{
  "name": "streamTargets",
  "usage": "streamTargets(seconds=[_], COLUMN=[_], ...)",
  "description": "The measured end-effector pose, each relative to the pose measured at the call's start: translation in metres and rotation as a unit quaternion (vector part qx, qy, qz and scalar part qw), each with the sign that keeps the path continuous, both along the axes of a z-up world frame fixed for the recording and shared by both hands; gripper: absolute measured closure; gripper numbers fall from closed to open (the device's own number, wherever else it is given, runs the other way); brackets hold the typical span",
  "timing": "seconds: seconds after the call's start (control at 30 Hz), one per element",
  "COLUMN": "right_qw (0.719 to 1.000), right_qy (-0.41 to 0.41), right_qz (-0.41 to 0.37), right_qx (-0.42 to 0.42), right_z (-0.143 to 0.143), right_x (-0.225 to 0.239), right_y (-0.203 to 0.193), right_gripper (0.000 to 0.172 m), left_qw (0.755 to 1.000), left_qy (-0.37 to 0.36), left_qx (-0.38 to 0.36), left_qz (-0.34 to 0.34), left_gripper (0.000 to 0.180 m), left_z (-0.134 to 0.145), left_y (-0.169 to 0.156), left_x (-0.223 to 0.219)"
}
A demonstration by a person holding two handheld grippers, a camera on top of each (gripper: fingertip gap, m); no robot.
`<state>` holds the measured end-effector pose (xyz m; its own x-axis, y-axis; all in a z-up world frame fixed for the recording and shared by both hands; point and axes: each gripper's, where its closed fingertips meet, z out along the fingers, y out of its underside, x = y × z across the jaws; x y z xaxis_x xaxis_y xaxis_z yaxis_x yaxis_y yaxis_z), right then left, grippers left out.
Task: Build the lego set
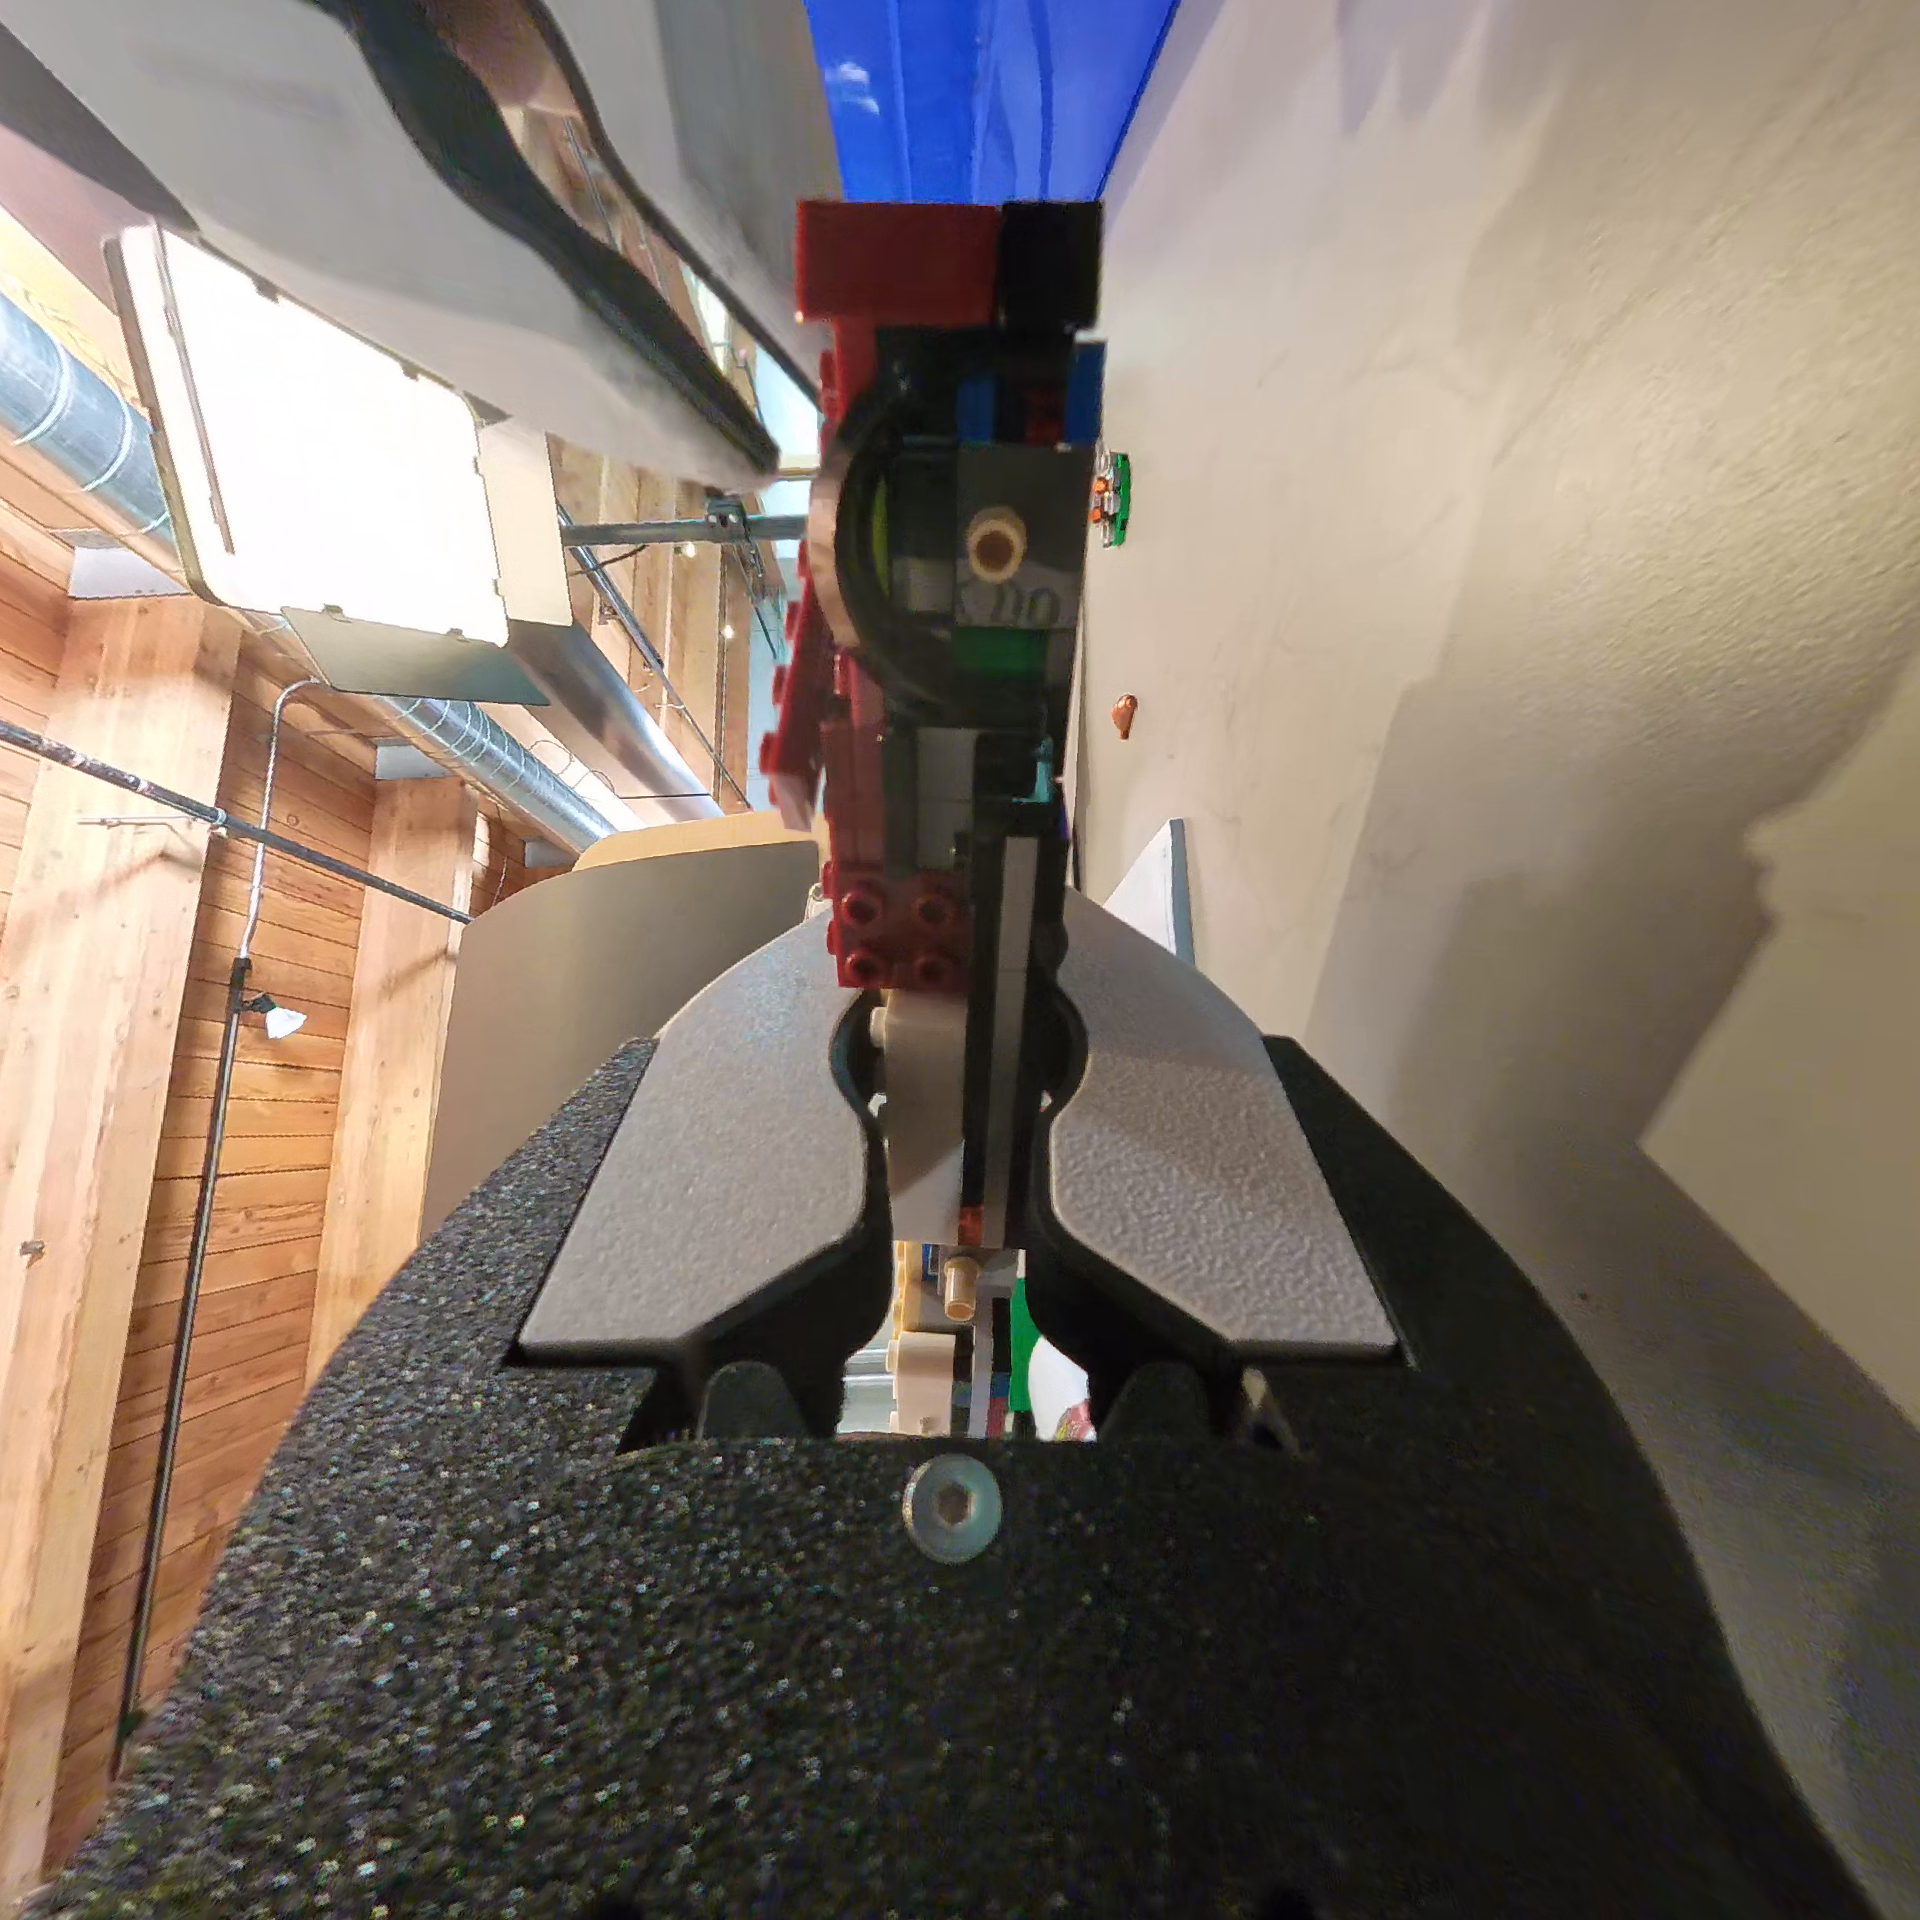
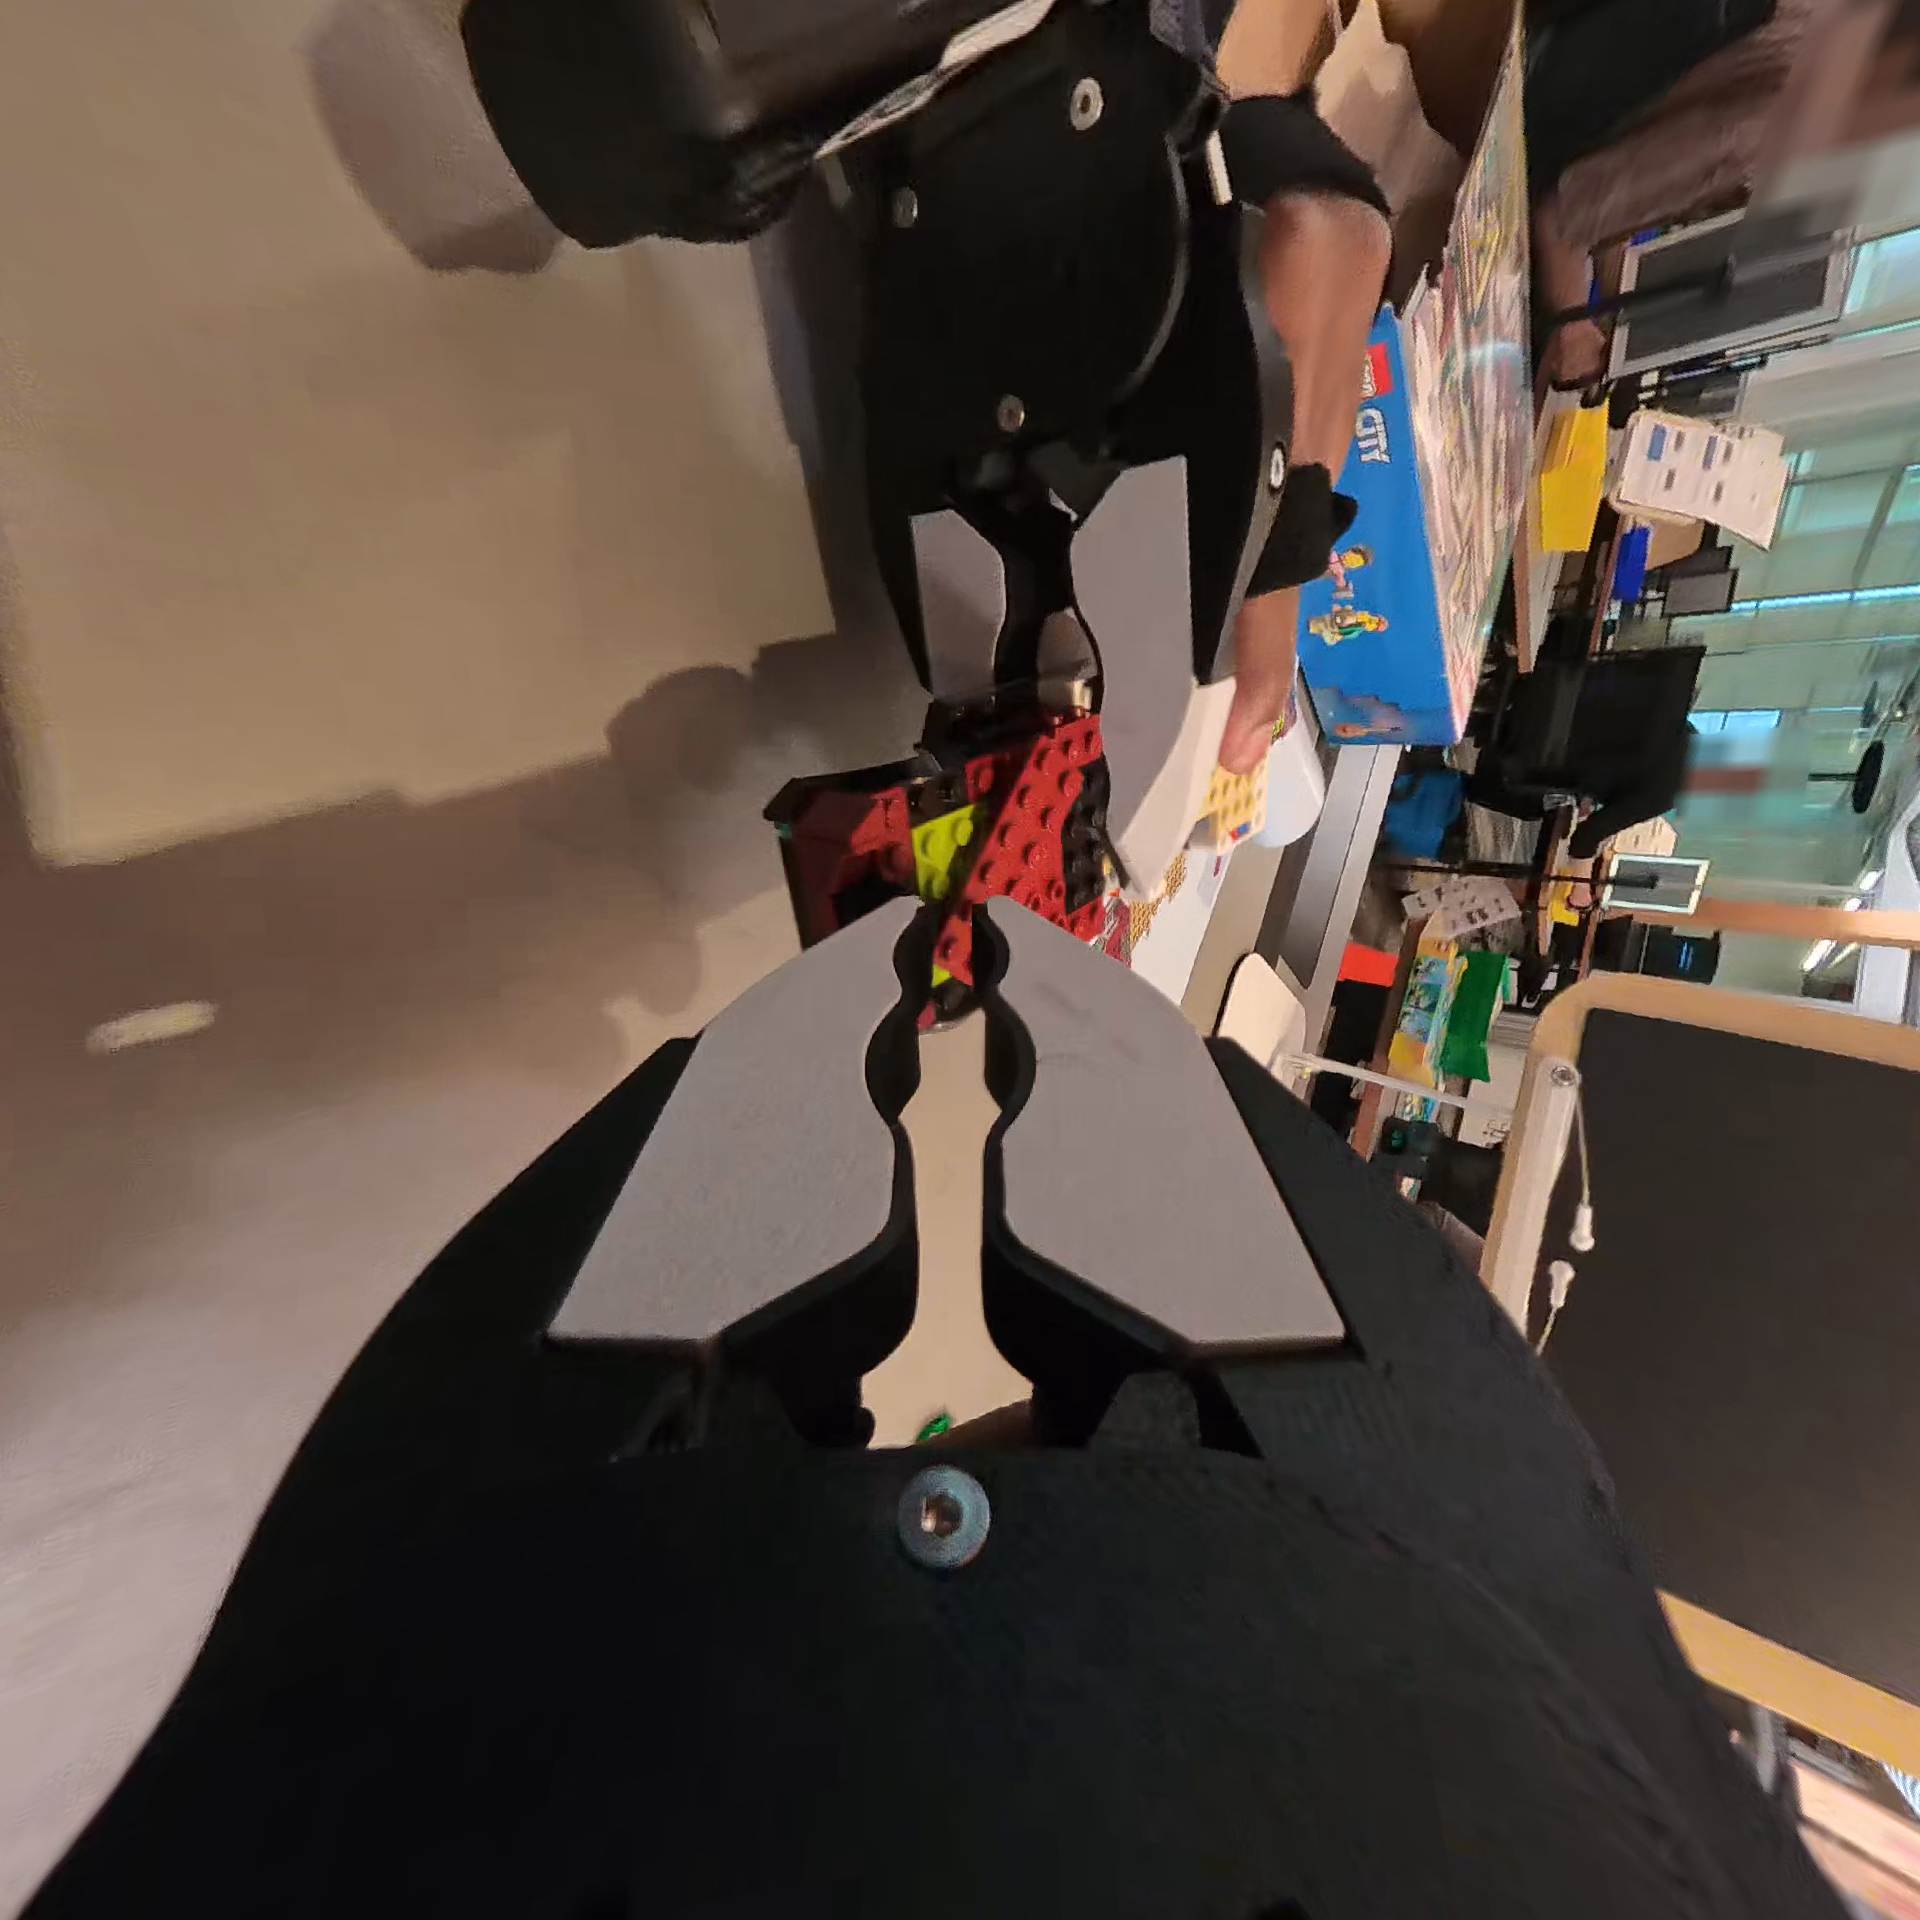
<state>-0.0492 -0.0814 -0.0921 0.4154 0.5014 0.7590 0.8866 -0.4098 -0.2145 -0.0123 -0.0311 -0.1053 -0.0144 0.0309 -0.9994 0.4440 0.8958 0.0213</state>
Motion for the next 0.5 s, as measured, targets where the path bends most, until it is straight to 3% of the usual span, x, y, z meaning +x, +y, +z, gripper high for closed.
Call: streamTargets(seconds=[0.27,0.4,0.5], right_qw=[0.995,0.984,0.981], right_qy=[0.089,0.168,0.182], right_qz=[-0.033,-0.055,-0.069], right_qx=[0.001,-0.004,-0.002], right_z=[0.010,0.010,0.008], right_x=[0.009,0.008,0.012], right_y=[-0.003,-0.002,0.001], right_gripper=[0.151,0.150,0.150], left_qw=[1.000,1.000,1.000], left_qy=[-0.001,-0.002,-0.002], left_qx=[-0.006,-0.006,-0.007], left_qz=[-0.001,-0.004,-0.006], left_gripper=[0.155,0.155,0.155], left_z=[0.002,0.002,0.002], left_y=[0.000,-0.001,-0.002], left_x=[0.000,-0.001,-0.001])
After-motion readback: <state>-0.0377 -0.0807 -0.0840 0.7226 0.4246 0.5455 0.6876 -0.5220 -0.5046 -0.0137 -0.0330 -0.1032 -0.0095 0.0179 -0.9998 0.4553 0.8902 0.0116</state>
